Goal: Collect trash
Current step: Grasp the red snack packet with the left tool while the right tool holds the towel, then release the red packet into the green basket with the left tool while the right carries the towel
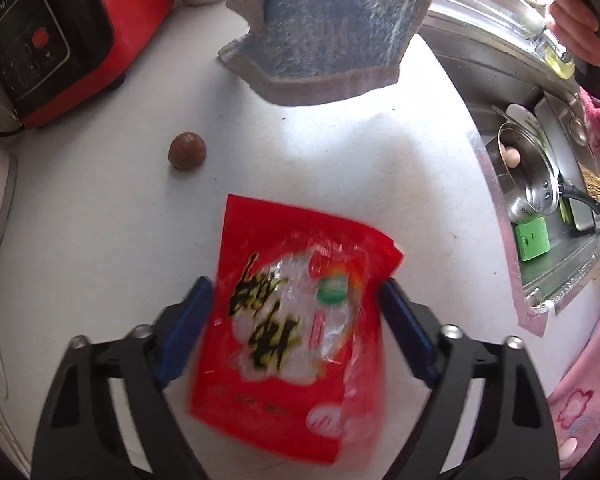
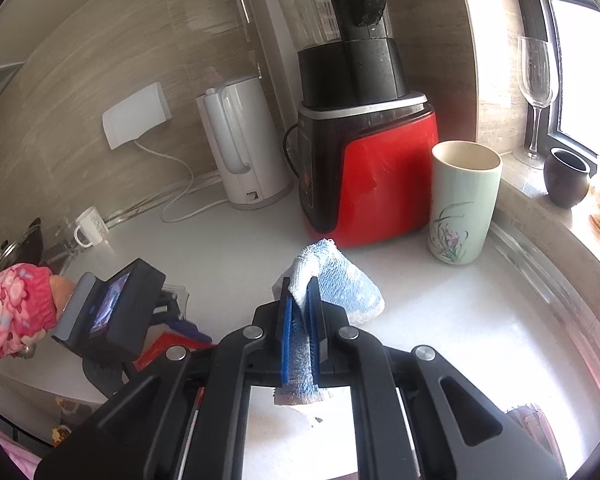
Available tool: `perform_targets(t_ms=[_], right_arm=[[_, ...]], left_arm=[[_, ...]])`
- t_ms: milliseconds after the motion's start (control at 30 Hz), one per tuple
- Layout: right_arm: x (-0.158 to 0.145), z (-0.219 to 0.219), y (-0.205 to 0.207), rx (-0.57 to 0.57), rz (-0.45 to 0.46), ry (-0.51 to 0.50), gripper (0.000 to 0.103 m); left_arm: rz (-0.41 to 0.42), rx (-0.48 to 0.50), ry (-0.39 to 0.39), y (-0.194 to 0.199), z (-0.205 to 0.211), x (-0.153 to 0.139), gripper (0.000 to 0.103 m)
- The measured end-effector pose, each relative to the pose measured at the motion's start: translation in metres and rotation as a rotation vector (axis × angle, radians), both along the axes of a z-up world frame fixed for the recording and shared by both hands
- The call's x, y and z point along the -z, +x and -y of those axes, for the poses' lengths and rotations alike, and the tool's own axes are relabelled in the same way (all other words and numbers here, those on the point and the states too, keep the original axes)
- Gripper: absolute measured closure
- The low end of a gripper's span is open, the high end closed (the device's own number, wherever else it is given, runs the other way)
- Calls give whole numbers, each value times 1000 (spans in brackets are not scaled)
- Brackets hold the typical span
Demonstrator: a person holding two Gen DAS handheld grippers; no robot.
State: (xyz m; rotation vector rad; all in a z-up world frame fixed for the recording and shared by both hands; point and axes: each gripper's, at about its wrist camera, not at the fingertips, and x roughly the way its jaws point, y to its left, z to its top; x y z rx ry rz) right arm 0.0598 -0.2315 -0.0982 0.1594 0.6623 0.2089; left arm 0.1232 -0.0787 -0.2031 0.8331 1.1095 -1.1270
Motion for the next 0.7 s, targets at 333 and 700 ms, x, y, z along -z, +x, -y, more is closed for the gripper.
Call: perform_targets(t_ms=[333,700], right_arm=[[-4,-9,3,-11,6,11,95],[-42,-48,-29,-39,43,12,95]], left_arm=[[-2,-56,-48,-2,-2,-21,94],[63,-379,-280,-39,-55,-95,95]])
